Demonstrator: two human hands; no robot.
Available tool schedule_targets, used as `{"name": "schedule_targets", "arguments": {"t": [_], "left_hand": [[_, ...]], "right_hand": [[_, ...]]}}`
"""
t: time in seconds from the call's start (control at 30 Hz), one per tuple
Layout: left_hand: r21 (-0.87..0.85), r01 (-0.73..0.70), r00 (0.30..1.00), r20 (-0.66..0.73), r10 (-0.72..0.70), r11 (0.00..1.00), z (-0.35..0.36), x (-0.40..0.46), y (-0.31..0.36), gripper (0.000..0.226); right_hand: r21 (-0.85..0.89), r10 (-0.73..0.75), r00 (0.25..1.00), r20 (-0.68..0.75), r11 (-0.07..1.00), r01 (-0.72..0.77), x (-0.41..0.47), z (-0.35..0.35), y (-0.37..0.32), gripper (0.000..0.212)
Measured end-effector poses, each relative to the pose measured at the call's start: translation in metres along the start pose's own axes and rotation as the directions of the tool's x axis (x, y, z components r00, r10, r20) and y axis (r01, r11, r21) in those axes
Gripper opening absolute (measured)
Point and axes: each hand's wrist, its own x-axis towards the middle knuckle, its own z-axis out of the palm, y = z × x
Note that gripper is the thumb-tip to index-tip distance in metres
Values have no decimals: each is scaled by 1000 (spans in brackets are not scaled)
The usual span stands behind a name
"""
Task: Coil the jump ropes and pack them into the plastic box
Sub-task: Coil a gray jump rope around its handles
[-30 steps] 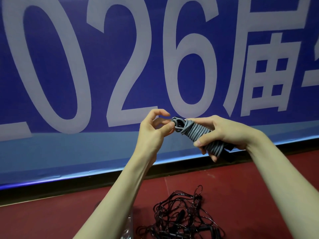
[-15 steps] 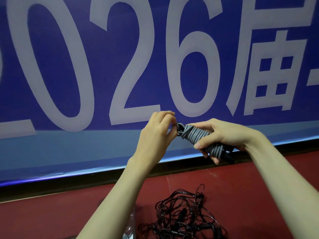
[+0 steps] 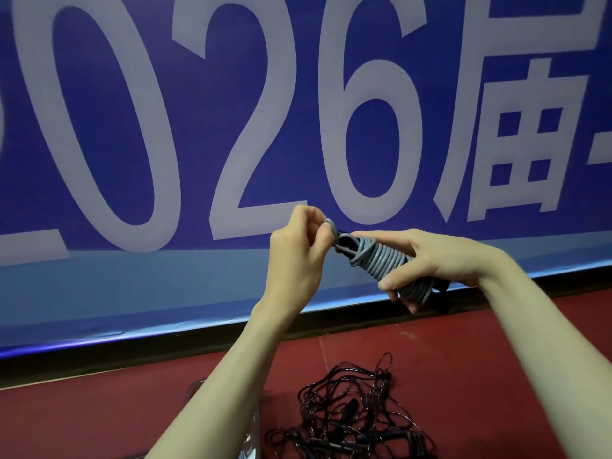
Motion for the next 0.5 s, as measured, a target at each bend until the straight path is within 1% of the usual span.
{"name": "schedule_targets", "arguments": {"t": [0.07,0.1,0.17,0.23,0.27,0.37,0.43,0.5], "left_hand": [[-139,99,994,-33,-104,985,2,2,6,20],[-190,142,988,-39,-153,971,4,4,8,20],[-294,237,965,-37,-259,926,6,7,10,19],[-375,325,933,-22,-359,868,5,9,8,19],[-390,359,919,-12,-395,848,4,10,7,19],[-358,445,882,19,-470,821,1,12,-1,21],[-341,492,859,37,-511,801,-1,12,-8,22],[-341,533,837,84,-540,774,-5,12,-15,22]], "right_hand": [[-73,-18,999,-36,997,16,4,2,4,37],[-105,-31,998,-47,994,26,7,4,6,29],[-122,-38,997,-69,992,29,11,7,9,28],[-114,-62,994,-93,992,51,13,7,7,22],[-130,-74,992,-100,990,60,13,6,7,20],[-195,-95,987,-128,978,69,18,6,9,24],[-217,-85,985,-147,975,51,23,9,13,25],[-257,-76,981,-178,966,29,26,12,17,22]]}}
